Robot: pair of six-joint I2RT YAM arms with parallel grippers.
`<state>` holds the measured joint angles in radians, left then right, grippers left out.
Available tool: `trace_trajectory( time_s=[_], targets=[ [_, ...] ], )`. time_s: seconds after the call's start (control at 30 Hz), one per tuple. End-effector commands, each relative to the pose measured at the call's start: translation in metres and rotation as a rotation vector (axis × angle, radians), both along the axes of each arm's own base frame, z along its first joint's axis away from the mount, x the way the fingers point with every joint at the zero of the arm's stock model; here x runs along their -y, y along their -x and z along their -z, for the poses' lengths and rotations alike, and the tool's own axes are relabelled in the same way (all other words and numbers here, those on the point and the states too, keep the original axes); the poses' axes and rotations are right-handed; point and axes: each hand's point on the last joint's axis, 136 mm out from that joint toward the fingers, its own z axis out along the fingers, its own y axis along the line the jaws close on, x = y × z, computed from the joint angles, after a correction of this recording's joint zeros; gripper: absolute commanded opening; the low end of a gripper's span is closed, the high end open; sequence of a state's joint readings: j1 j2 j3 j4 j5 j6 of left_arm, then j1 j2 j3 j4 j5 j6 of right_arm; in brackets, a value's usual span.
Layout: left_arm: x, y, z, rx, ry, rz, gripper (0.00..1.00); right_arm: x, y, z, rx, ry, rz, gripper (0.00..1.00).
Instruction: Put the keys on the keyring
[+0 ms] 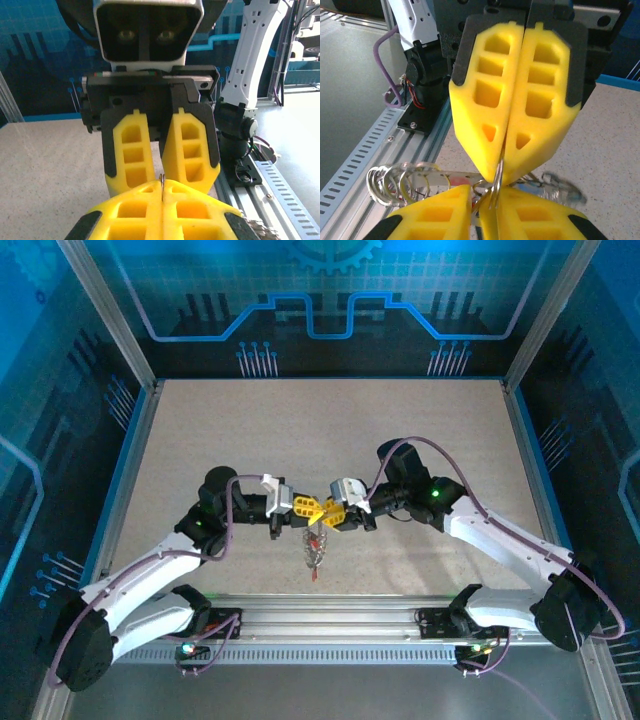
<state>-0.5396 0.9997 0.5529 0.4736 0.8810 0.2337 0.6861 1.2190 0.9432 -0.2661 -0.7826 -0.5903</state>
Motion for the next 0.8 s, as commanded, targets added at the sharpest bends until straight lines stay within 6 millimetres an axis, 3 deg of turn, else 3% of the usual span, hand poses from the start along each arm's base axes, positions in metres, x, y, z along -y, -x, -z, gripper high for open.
trace_trajectory(
  time_s=[0.0, 0.2, 0.43, 0.57, 0.77],
  targets=[
    [0.001, 0.003, -0.029, 0.097, 0.080, 0.023, 0.00, -0.006, -0.002, -0.002, 0.026, -0.011, 0.007, 0.21],
    [0.001, 0.001, -0.027, 0.096, 0.090, 0.018, 0.00, -0.002, -0.005, -0.002, 0.032, -0.012, 0.034, 0.21],
    [0.000, 0.002, -0.023, 0.110, 0.068, 0.009, 0.00, 0.018, -0.009, -0.004, 0.020, -0.018, 0.071, 0.24],
    [0.000, 0.002, -0.023, 0.112, 0.069, 0.007, 0.00, 0.022, -0.007, 0.002, 0.009, -0.002, 0.071, 0.32],
    [0.000, 0.001, -0.022, 0.111, 0.069, 0.008, 0.00, 0.021, -0.009, 0.016, -0.015, -0.009, 0.098, 0.33]
  ],
)
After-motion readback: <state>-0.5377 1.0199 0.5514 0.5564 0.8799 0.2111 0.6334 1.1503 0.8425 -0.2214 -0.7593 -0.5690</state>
